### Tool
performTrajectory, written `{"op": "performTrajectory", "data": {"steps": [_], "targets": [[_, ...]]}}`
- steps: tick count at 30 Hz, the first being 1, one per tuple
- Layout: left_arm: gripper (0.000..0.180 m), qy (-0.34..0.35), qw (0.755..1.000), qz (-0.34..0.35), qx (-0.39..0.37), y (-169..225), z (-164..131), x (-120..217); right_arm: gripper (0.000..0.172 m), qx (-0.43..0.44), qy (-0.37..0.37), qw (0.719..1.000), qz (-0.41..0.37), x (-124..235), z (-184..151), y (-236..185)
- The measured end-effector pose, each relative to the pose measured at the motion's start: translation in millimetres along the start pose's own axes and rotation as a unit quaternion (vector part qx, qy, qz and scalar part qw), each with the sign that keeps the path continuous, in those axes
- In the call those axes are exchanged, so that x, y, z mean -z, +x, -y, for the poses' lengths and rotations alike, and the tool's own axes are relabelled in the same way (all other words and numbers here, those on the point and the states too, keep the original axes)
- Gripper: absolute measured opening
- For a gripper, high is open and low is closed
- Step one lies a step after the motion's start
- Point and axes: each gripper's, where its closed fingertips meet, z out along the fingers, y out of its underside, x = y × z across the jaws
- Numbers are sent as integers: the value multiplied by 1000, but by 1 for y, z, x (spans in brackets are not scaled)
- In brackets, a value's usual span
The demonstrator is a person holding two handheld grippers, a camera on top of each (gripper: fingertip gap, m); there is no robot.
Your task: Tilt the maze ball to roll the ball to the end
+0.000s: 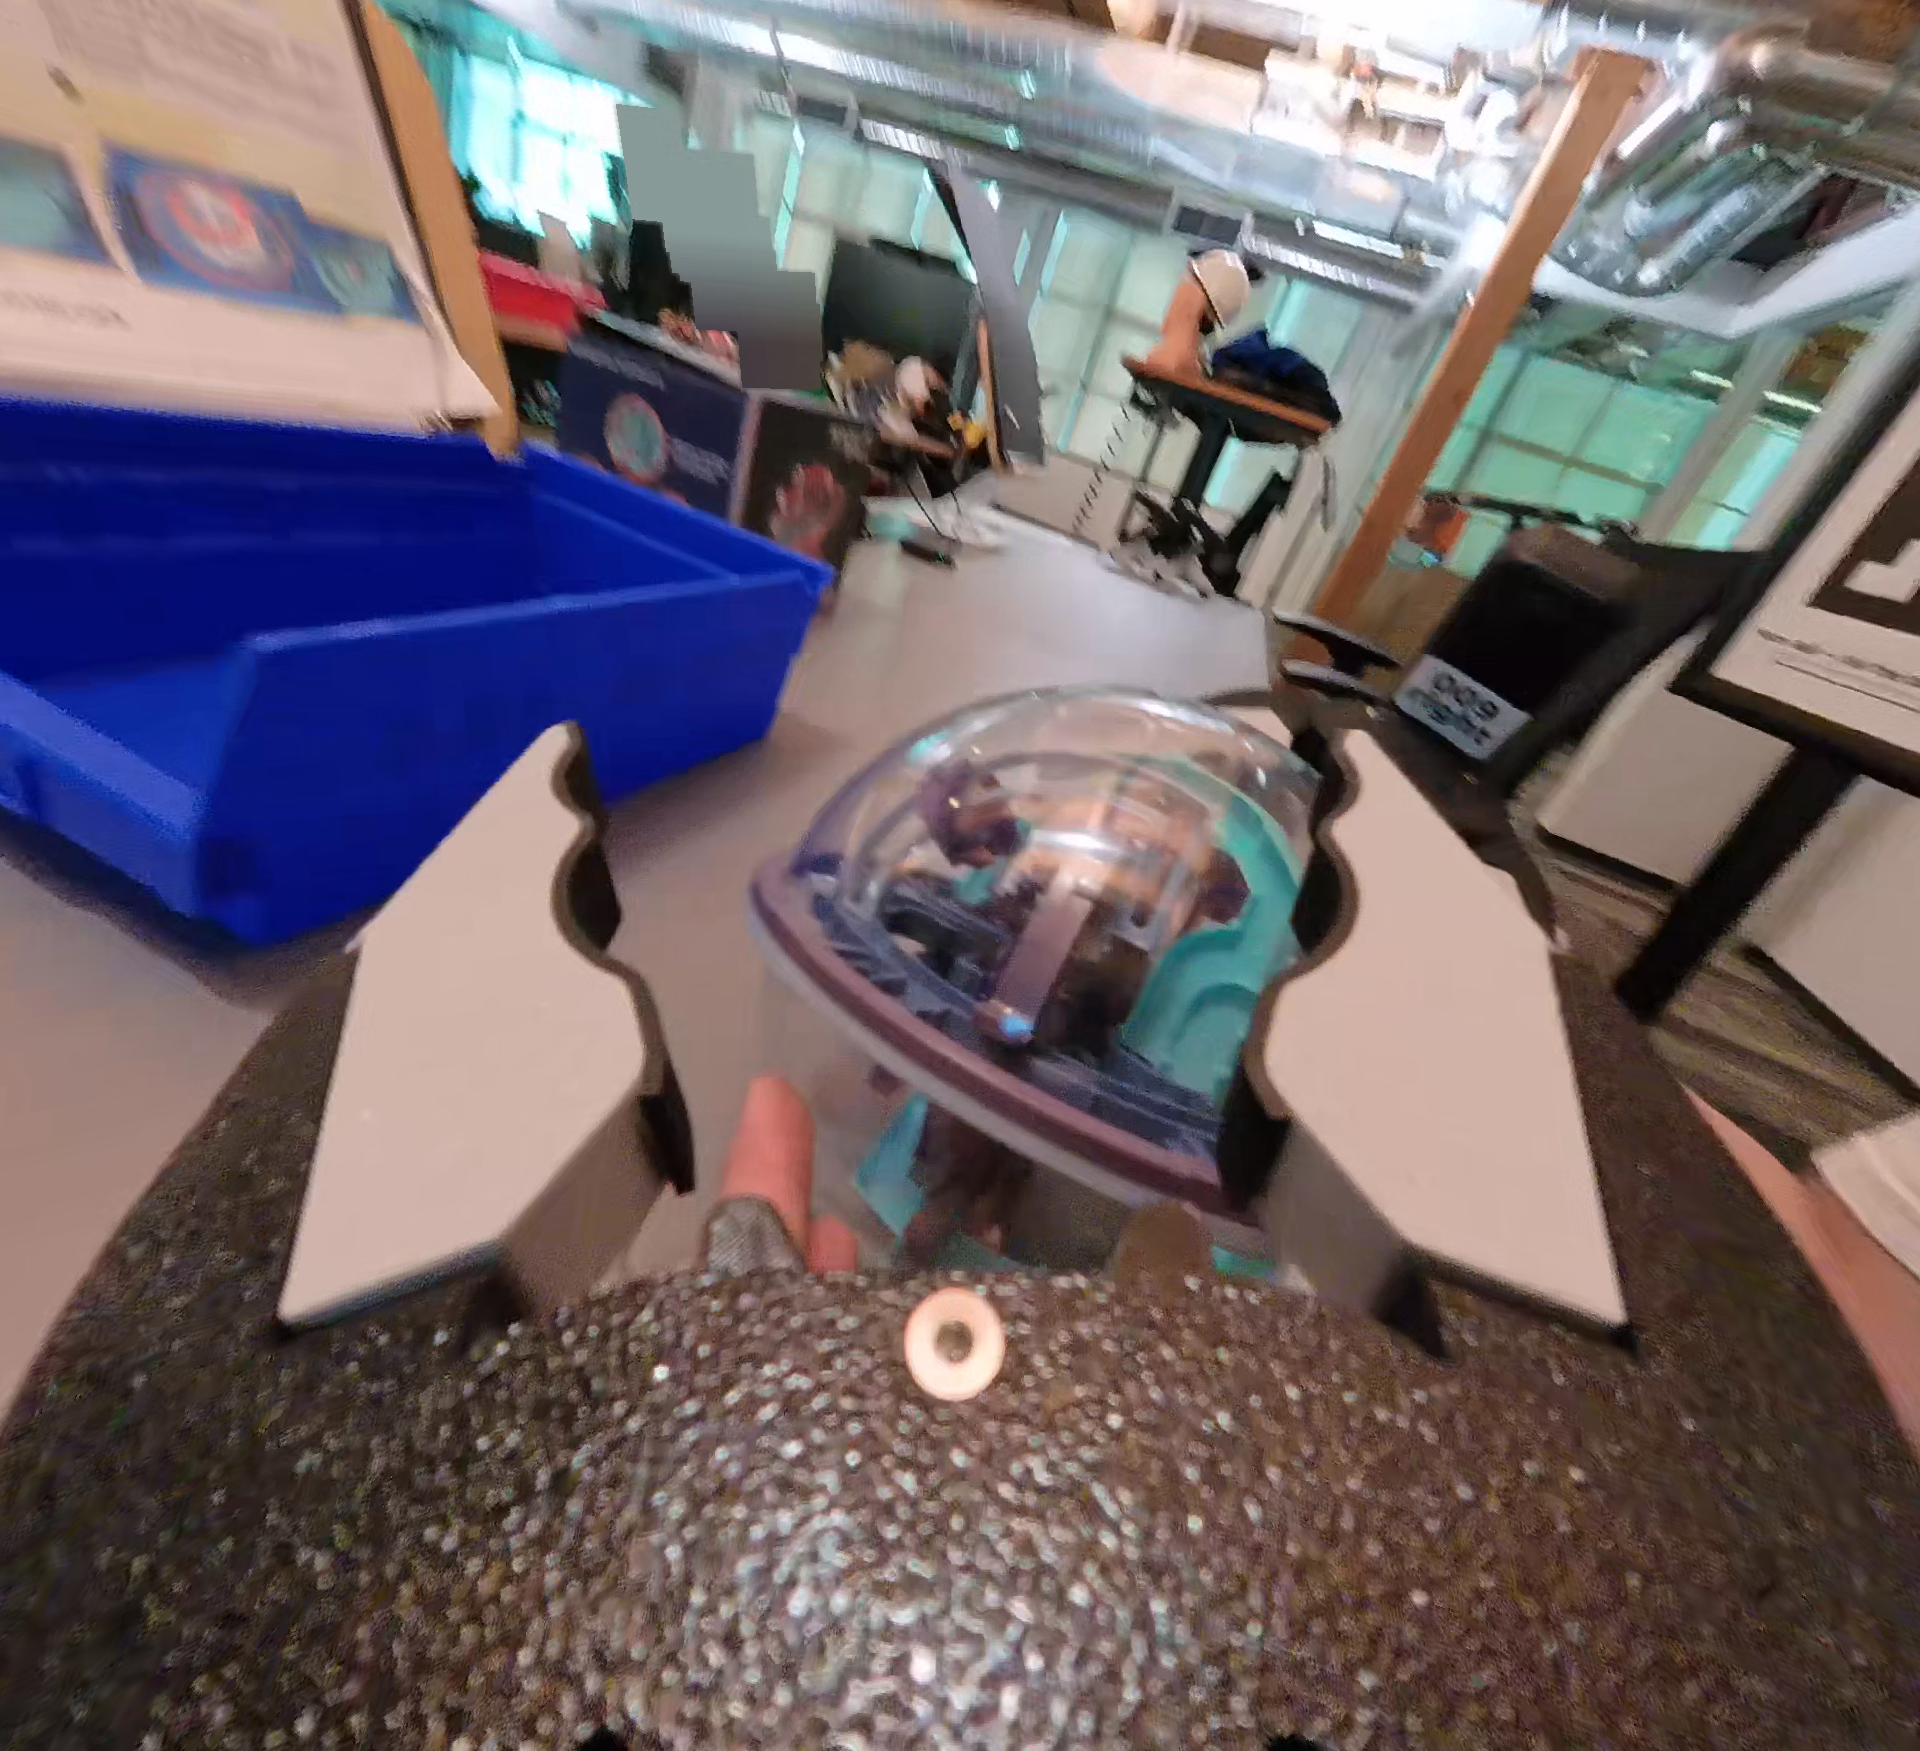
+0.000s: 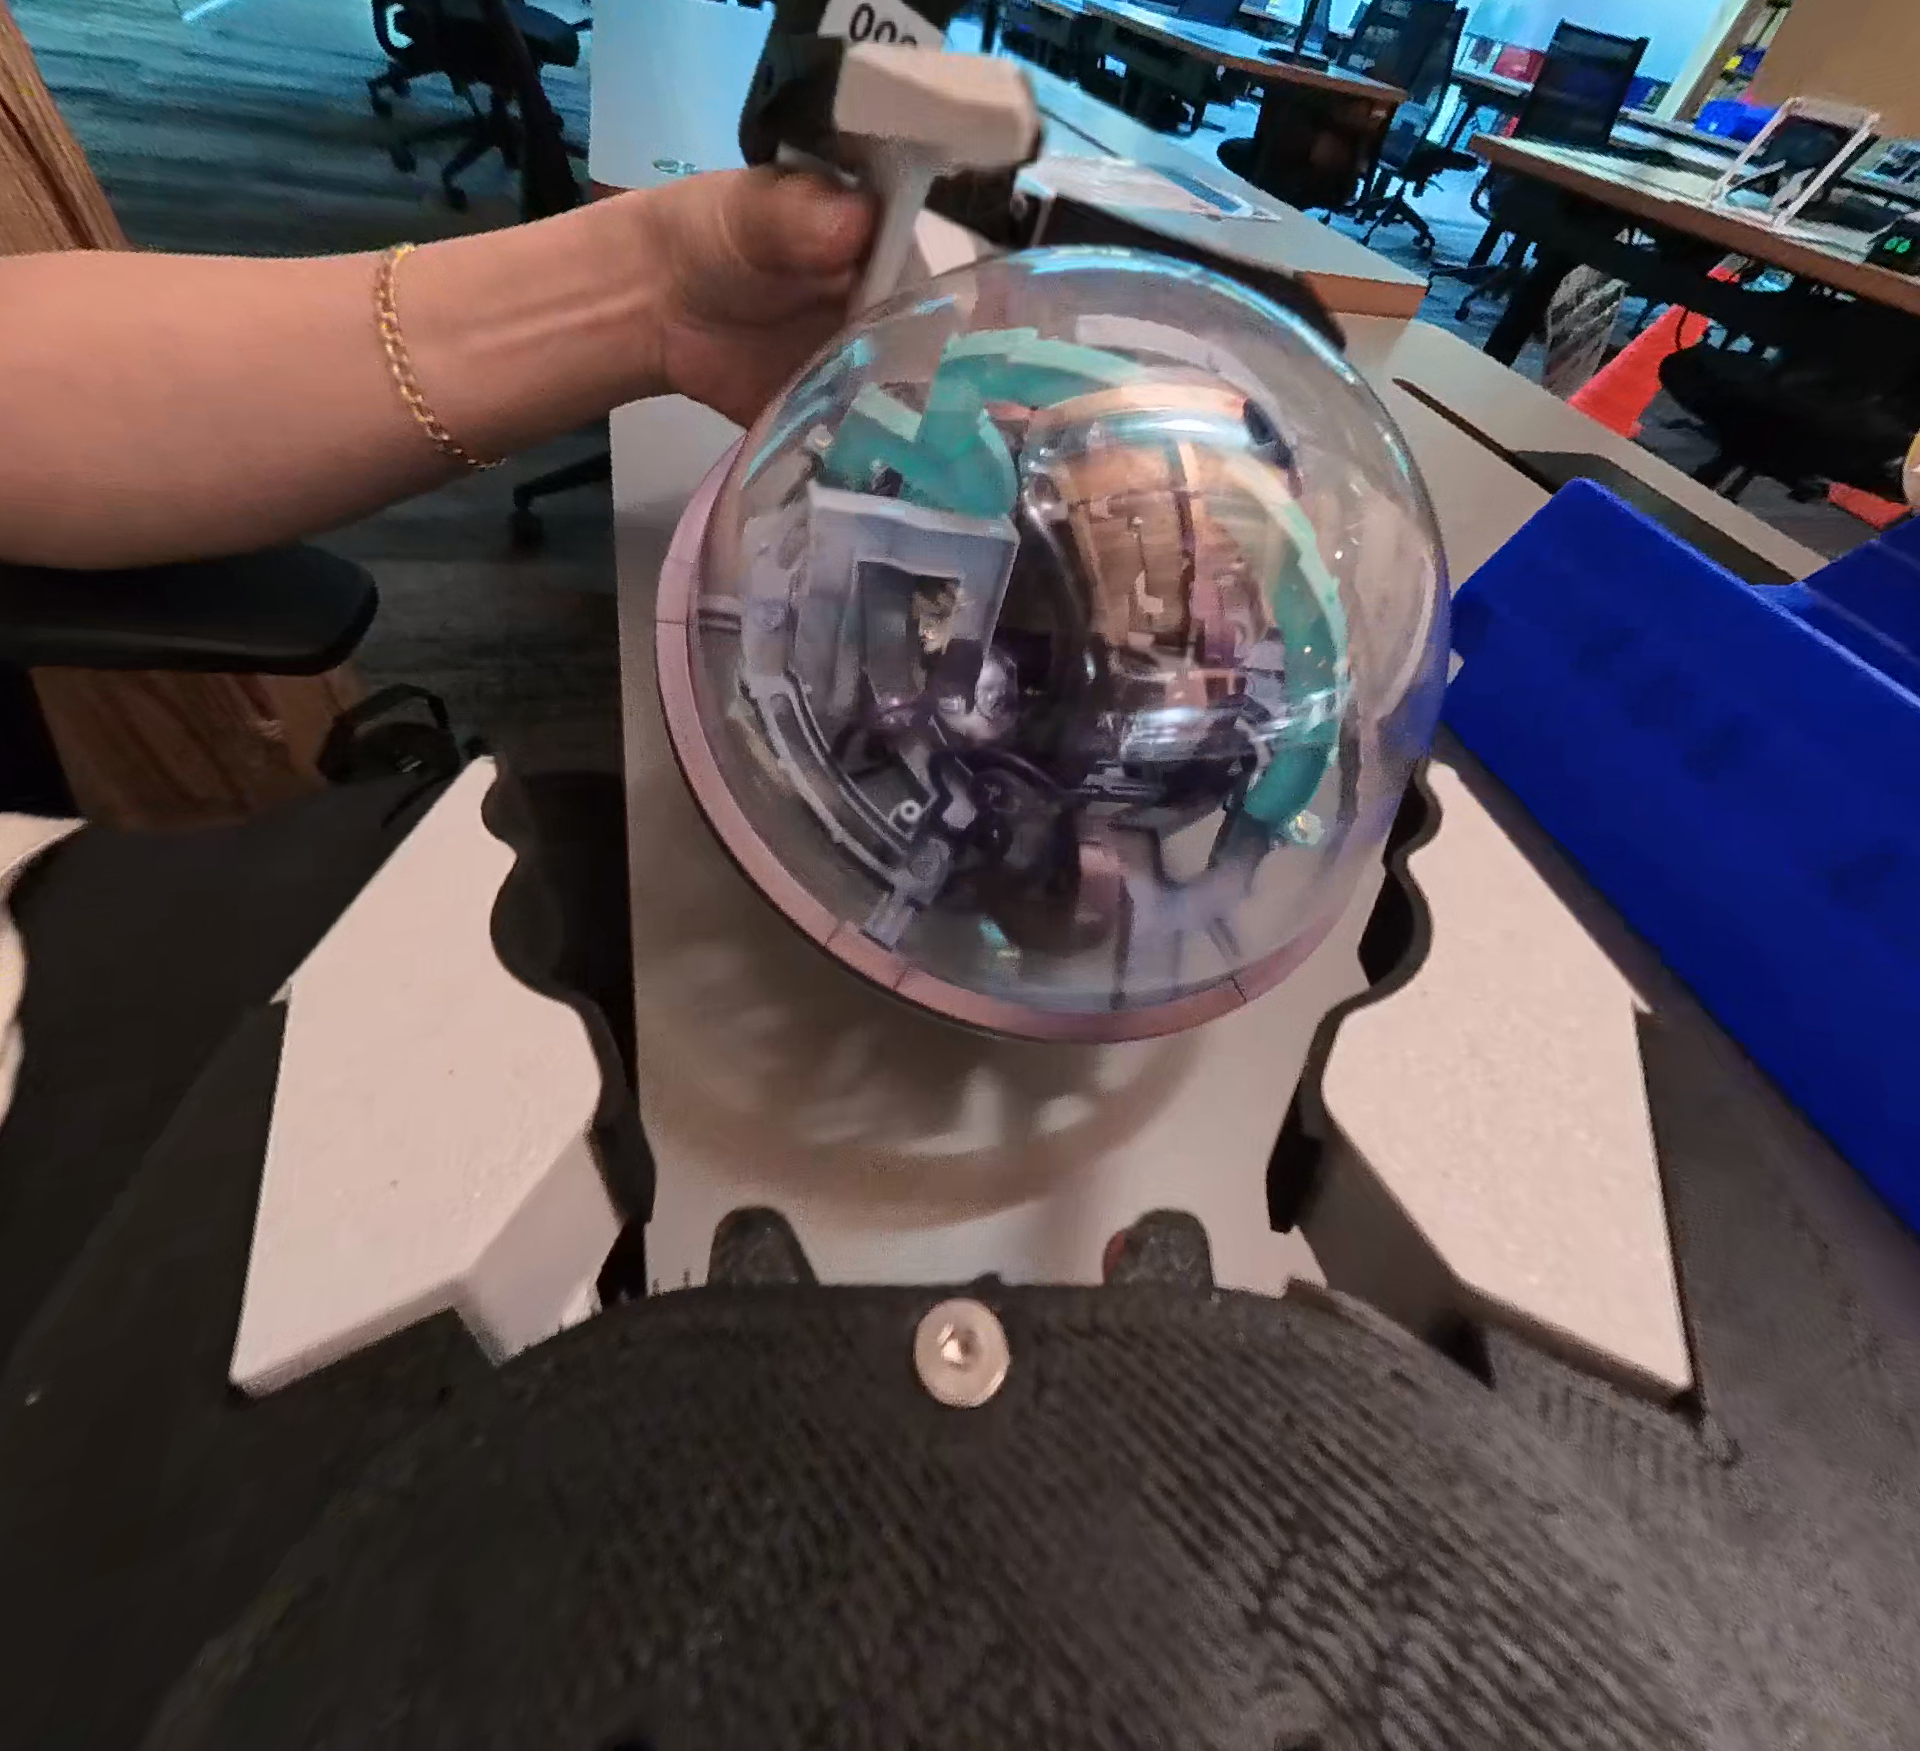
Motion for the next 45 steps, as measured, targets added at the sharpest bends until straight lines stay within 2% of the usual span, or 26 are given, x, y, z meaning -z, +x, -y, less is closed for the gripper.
{"op": "performTrajectory", "data": {"steps": [4, 5, 8, 10, 12, 14, 15, 16, 17, 18, 20, 28, 33, 37, 40, 42, 45], "targets": [[93, 55, 994, 97, -21, -34, 18, 18, 143, 4, 1, 1000, 4, 9, 1, -2], [92, 55, 993, 105, -21, -38, 19, 21, 141, 2, 7, 1000, 10, 10, 4, -5], [94, 43, 995, 85, -11, -31, 22, 23, 131, 22, 4, 1000, 17, 10, 6, -10], [107, 15, 996, 83, -23, -26, 20, 24, 132, 31, 4, 1000, 0, 10, 6, -4], [120, -45, 997, 54, -35, -13, 6, 21, 134, 19, 28, 999, -24, 8, 11, 8], [122, -106, 993, 34, -40, -5, -15, 16, 132, -19, 57, 997, -45, 3, 14, 22], [127, -123, 990, 40, -46, -6, -23, 12, 132, -32, 60, 997, -45, -2, 13, 24], [140, -130, 989, 54, -49, -9, -27, 8, 132, -34, 58, 997, -39, -8, 11, 23], [143, -135, 988, 57, -52, -9, -31, 4, 131, -31, 51, 998, -30, -14, 7, 19], [144, -138, 987, 56, -59, -9, -34, 2, 130, -25, 36, 999, -22, -20, 2, 16], [144, -138, 986, 52, -77, -6, -36, 0, 143, -7, 5, 999, -35, -26, -8, 17], [142, -148, 976, 33, -155, 1, -38, 1, 136, -8, -12, 1000, -23, -20, -14, 14], [133, -135, 975, 6, -177, 9, -35, 2, 127, -39, 61, 997, -36, -13, 8, 23], [126, -101, 985, 6, -142, 7, -24, 4, 134, -20, 47, 997, -57, -18, 5, 28], [123, -52, 996, 9, -75, 3, -8, 8, 143, -2, 15, 998, -61, -20, -5, 28], [119, -31, 999, 8, -10, -2, -3, 9, 138, 3, 2, 999, -49, -20, -10, 24], [119, -65, 997, -26, 31, 3, -17, 8, 130, 11, -6, 999, -32, -21, -13, 17]]}}
